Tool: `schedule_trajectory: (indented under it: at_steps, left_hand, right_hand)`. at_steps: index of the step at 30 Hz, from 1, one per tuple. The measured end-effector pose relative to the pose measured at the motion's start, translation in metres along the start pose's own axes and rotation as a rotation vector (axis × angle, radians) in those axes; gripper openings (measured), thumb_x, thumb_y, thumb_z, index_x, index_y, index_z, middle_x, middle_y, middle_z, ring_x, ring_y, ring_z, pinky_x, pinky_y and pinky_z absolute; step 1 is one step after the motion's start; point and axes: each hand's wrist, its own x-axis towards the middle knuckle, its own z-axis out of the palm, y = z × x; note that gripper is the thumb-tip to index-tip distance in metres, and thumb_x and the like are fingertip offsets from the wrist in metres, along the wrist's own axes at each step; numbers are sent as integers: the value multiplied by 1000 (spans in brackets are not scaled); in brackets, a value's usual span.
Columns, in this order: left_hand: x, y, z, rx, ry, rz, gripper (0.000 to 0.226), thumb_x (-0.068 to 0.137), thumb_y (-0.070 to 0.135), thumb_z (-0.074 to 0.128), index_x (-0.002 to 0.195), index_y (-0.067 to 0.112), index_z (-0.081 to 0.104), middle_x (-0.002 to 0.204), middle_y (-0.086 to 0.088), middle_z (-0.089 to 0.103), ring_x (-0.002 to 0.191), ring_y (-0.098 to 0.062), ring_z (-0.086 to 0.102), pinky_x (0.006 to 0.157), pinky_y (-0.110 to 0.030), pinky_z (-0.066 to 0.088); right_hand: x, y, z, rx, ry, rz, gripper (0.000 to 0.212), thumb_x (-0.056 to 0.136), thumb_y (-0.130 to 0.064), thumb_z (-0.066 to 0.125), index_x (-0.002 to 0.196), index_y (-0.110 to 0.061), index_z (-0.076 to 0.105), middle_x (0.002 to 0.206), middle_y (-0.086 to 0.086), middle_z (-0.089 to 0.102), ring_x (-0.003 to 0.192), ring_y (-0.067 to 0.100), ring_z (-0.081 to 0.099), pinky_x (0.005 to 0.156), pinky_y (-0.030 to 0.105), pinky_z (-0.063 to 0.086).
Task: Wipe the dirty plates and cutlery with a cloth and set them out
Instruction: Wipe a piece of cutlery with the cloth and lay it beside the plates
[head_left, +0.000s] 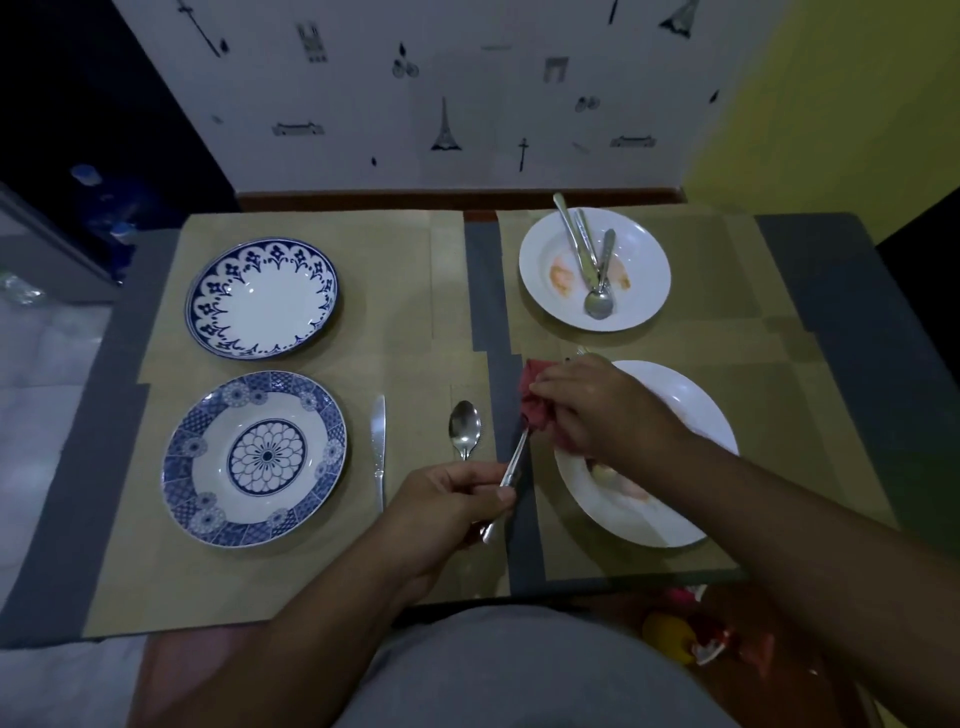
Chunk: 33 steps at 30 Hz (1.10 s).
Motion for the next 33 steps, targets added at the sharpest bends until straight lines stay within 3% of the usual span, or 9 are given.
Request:
schedule_trajectory:
  at_steps: [3, 7, 10, 16, 19, 21, 24, 28, 33]
  left_hand:
    - [1, 3, -4, -8, 13, 19, 17, 88, 0, 70, 96, 12, 80, 83, -8, 66, 79, -16, 61, 64, -19, 48]
    - [3, 3, -8, -12, -6, 35, 17, 89, 3, 70, 97, 14, 80, 86, -8, 66, 83, -18, 61, 70, -23, 49]
    - [4, 7, -9, -14, -11, 50, 16, 90, 1, 69, 100, 11, 76, 83, -6, 71, 79, -14, 67, 69, -23, 52]
    - [16, 13, -8, -12, 44, -7, 17, 96, -5, 53, 101, 7, 64, 78, -5, 62, 71, -11, 60, 65, -23, 49]
    - [20, 13, -5, 36, 119, -18, 11, 98, 5, 54, 102, 8, 64, 74, -2, 56, 67, -12, 52, 64, -27, 42]
    - [21, 13, -4, 75, 154, -12, 12, 100, 15, 55, 101, 10, 65, 75, -2, 56, 64, -11, 50, 62, -26, 40]
    - [21, 12, -2, 20, 178, -28, 21, 102, 13, 51, 102, 5, 70, 73, -4, 57, 61, -11, 52, 59, -24, 43]
    - [17, 13, -3, 19, 149, -33, 21, 100, 8, 55, 102, 7, 75, 69, -3, 61, 61, -13, 57, 59, -26, 47]
    - [14, 8, -4, 59, 132, 3, 16, 94, 5, 65, 104, 8, 77, 80, -5, 70, 71, -15, 64, 58, -25, 52]
  right_hand:
    - [-6, -10, 5, -27, -40, -29, 37, 69, 0, 79, 105, -8, 74, 105, 10, 72, 95, 30, 67, 86, 42, 54]
    - [-2, -8, 9, -35, -68, -38, 45, 62, -12, 86, 105, -7, 73, 106, 12, 72, 95, 32, 66, 85, 45, 55]
    - [14, 3, 0, -2, 15, 30, 27, 74, -11, 70, 100, -4, 74, 102, 13, 73, 92, 32, 68, 84, 47, 55]
    - [16, -9, -5, 50, 65, 60, 31, 78, -7, 74, 109, -7, 72, 109, 11, 72, 99, 30, 66, 88, 47, 53]
    - [17, -12, -1, 46, 32, 39, 36, 71, -5, 79, 106, -5, 72, 108, 12, 72, 97, 30, 67, 88, 48, 53]
    - [17, -14, 2, 47, 17, 32, 33, 73, -8, 74, 106, -4, 73, 108, 11, 72, 97, 30, 67, 88, 47, 53]
    - [16, -19, 4, 79, 9, 41, 32, 81, -18, 63, 109, -6, 73, 111, 11, 72, 102, 29, 66, 93, 44, 51]
    - [13, -21, 5, 79, 24, 20, 29, 80, -9, 74, 109, -7, 73, 111, 11, 72, 103, 29, 66, 95, 44, 50]
    - [4, -29, 13, 46, -101, -163, 40, 68, -5, 82, 107, -8, 73, 106, 10, 72, 95, 29, 64, 84, 44, 54]
